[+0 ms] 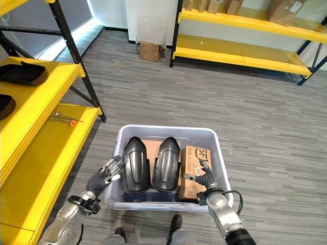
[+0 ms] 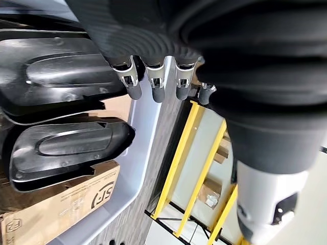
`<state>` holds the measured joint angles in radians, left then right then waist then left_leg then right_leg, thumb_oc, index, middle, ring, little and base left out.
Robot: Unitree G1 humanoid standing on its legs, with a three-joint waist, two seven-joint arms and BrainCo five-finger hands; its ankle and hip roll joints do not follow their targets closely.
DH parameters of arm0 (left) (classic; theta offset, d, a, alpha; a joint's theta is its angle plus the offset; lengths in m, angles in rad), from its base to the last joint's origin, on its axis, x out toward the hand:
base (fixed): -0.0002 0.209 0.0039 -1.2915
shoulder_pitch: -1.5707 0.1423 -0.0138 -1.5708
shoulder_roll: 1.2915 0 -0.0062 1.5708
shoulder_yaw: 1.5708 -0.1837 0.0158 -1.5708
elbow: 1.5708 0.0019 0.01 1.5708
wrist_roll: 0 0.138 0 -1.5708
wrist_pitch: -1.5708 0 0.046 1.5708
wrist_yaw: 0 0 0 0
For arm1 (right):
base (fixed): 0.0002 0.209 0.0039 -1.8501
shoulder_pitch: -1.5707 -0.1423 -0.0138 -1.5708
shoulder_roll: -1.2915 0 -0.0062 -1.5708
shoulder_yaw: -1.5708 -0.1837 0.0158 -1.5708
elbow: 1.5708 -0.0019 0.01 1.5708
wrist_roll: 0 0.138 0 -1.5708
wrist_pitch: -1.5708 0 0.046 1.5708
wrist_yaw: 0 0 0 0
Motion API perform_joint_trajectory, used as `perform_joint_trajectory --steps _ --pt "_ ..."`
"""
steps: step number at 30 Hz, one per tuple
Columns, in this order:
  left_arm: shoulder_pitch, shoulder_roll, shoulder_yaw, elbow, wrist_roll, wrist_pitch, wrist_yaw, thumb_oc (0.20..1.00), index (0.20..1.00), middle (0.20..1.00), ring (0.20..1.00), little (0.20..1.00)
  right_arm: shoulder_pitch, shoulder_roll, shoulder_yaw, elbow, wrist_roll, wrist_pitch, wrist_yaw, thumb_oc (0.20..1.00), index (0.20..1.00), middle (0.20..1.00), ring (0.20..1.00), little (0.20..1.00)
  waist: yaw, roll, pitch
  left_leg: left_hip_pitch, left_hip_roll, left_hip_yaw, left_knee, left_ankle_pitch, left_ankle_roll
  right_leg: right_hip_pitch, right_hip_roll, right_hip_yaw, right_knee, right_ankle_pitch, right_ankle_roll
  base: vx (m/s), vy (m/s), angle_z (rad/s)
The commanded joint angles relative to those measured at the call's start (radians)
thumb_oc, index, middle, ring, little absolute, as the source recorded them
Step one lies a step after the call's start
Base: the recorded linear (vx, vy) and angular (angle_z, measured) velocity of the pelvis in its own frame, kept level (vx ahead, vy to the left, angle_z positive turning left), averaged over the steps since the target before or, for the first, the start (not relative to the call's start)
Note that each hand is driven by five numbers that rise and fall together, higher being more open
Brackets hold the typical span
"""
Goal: Move parts from the plastic box to the shelf.
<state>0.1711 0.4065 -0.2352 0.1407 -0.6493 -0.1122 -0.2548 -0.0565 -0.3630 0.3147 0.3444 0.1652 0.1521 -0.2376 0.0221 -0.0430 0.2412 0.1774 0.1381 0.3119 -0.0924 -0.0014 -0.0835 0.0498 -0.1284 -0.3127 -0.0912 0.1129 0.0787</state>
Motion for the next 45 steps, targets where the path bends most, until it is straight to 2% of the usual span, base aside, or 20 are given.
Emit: perform_joint_trajectory --steps 1,3,6,9,10,12,13,14,17,20,24,31,36,41,43,45 --pt "-0.058 0.009 -0.024 -0.059 -0.028 -0.026 0.014 1.0 1.0 1.0 1.0 1.0 -0.101 0.006 0.024 0.02 0.055 -0.033 -0.032 1.0 1.0 1.0 1.0 1.0 0.039 0.012 0.009 -0.083 -0.047 -0.035 0.011 0.047 0.074 -0.051 -0.065 -0.013 0.177 -0.046 0.057 -0.09 0.022 0.05" --pt "-0.097 0.01 -0.046 -0.057 -0.037 -0.025 0.023 1.0 1.0 1.0 1.0 1.0 -0.153 0.012 0.036 0.069 0.091 -0.042 -0.032 1.0 1.0 1.0 1.0 1.0 0.05 0.024 0.032 -0.106 -0.047 -0.042 0.015 0.054 0.072 -0.073 -0.067 -0.014 0.189 -0.047 0.054 -0.11 0.035 0.23" --pt "-0.129 0.006 -0.067 -0.063 -0.048 -0.015 0.044 1.0 1.0 1.0 1.0 1.0 -0.212 0.018 0.047 0.096 0.062 -0.099 -0.047 1.0 1.0 1.0 1.0 1.0 0.063 0.038 0.06 -0.129 -0.048 -0.054 0.025 0.062 0.072 -0.089 -0.07 -0.015 0.203 -0.051 0.051 -0.06 0.038 0.14" --pt "-0.157 0.008 -0.091 -0.064 -0.06 -0.019 0.075 1.0 1.0 1.0 1.0 1.0 -0.29 0.014 0.066 0.016 0.03 -0.159 -0.04 1.0 1.0 1.0 1.0 1.0 0.072 0.05 0.099 -0.168 -0.054 -0.065 0.046 0.065 0.073 -0.114 -0.076 -0.016 0.218 -0.055 0.047 -0.1 0.065 0.13" --pt "-0.166 0.009 -0.105 -0.062 -0.063 -0.03 0.085 1.0 1.0 1.0 1.0 1.0 -0.326 0.012 0.072 -0.038 0.023 -0.12 -0.074 1.0 1.0 1.0 1.0 1.0 0.075 0.054 0.118 -0.186 -0.057 -0.065 0.056 0.065 0.071 -0.124 -0.079 -0.017 0.221 -0.056 0.048 -0.09 0.056 0.09" --pt "-0.169 0.009 -0.111 -0.061 -0.063 -0.035 0.088 1.0 1.0 1.0 1.0 1.0 -0.34 0.014 0.074 -0.038 0.036 -0.096 -0.115 1.0 1.0 1.0 1.0 1.0 0.077 0.056 0.124 -0.192 -0.058 -0.066 0.059 0.064 0.072 -0.127 -0.079 -0.016 0.222 -0.057 0.047 -0.03 0.02 0.03" --pt "-0.175 0.009 -0.121 -0.058 -0.068 -0.041 0.094 1.0 1.0 1.0 1.0 1.0 -0.352 0.019 0.07 -0.019 0.037 -0.065 -0.186 1.0 1.0 1.0 1.0 1.0 0.079 0.059 0.13 -0.197 -0.059 -0.066 0.063 0.063 0.071 -0.129 -0.08 -0.016 0.223 -0.058 0.046 -0.02 0.051 0.03" --pt "-0.195 0.007 -0.137 -0.054 -0.075 -0.048 0.11 1.0 1.0 1.0 1.0 1.0 -0.384 0.024 0.05 0.069 0.038 -0.053 -0.31 1.0 1.0 1.0 1.0 1.0 0.081 0.069 0.145 -0.209 -0.061 -0.067 0.07 0.062 0.072 -0.133 -0.079 -0.013 0.226 -0.063 0.042 -0.02 0.049 0.04" --pt "-0.213 0.009 -0.151 -0.059 -0.083 -0.053 0.134 1.0 1.0 1.0 1.0 1.0 -0.409 0.017 0.022 0.115 0.028 -0.043 -0.343 1.0 1.0 1.0 1.0 1.0 0.08 0.077 0.16 -0.226 -0.064 -0.069 0.078 0.06 0.073 -0.145 -0.077 -0.011 0.232 -0.069 0.038 -0.04 0.039 0.01" --pt "-0.249 0.009 -0.169 -0.055 -0.098 -0.06 0.161 1.0 1.0 1.0 1.0 1.0 -0.453 0.006 0.008 0.172 0.052 -0.039 -0.34 1.0 1.0 1.0 1.0 1.0 0.081 0.091 0.191 -0.261 -0.068 -0.072 0.092 0.059 0.072 -0.169 -0.077 -0.009 0.241 -0.076 0.032 -0.11 0.026 -0.03" --pt "-0.302 0.008 -0.183 -0.049 -0.113 -0.053 0.168 1.0 1.0 1.0 1.0 1.0 -0.535 -0.003 0.023 0.246 0.117 -0.009 -0.231 1.0 1.0 1.0 1.0 1.0 0.09 0.108 0.237 -0.313 -0.071 -0.075 0.113 0.065 0.067 -0.21 -0.078 -0.017 0.264 -0.085 0.022 -0.1 -0.003 0.0" --pt "-0.349 0.004 -0.197 -0.037 -0.11 -0.043 0.166 1.0 1.0 1.0 1.0 1.0 -0.636 -0.017 0.077 0.301 0.037 -0.05 -0.18 1.0 1.0 1.0 1.0 1.0 0.11 0.128 0.279 -0.386 -0.075 -0.077 0.142 0.075 0.067 -0.282 -0.085 -0.032 0.312 -0.094 0.013 -0.07 -0.014 0.06" --pt "-0.361 0.007 -0.209 -0.043 -0.117 -0.043 0.168 1.0 1.0 1.0 1.0 1.0 -0.725 -0.021 0.104 0.313 -0.014 -0.059 -0.189 1.0 1.0 1.0 1.0 1.0 0.13 0.143 0.279 -0.447 -0.082 -0.09 0.149 0.086 0.068 -0.343 -0.084 -0.036 0.338 -0.099 0.009 -0.05 0.009 0.09" --pt "-0.365 0.004 -0.215 -0.046 -0.139 -0.047 0.166 1.0 1.0 1.0 1.0 1.0 -0.763 -0.019 0.117 0.338 0.011 -0.001 -0.193 1.0 1.0 1.0 1.0 1.0 0.142 0.148 0.279 -0.478 -0.085 -0.096 0.157 0.088 0.068 -0.373 -0.086 -0.039 0.354 -0.104 0.007 -0.01 0.0 0.06" --pt "-0.371 0.005 -0.214 -0.049 -0.135 -0.056 0.163 1.0 1.0 1.0 1.0 1.0 -0.774 -0.016 0.118 0.371 0.052 0.018 -0.205 1.0 1.0 1.0 1.0 1.0 0.147 0.151 0.279 -0.5 -0.084 -0.093 0.167 0.088 0.068 -0.392 -0.09 -0.044 0.366 -0.105 0.006 0.01 -0.037 0.08" --pt "-0.382 0.008 -0.222 -0.052 -0.132 -0.044 0.17 1.0 1.0 1.0 1.0 1.0 -0.791 -0.003 0.1 0.452 0.14 0.017 -0.187 1.0 1.0 1.0 1.0 1.0 0.153 0.154 0.279 -0.512 -0.088 -0.104 0.19 0.065 0.06 -0.406 -0.099 -0.038 0.398 -0.133 0.015 0.07 -0.055 0.13"
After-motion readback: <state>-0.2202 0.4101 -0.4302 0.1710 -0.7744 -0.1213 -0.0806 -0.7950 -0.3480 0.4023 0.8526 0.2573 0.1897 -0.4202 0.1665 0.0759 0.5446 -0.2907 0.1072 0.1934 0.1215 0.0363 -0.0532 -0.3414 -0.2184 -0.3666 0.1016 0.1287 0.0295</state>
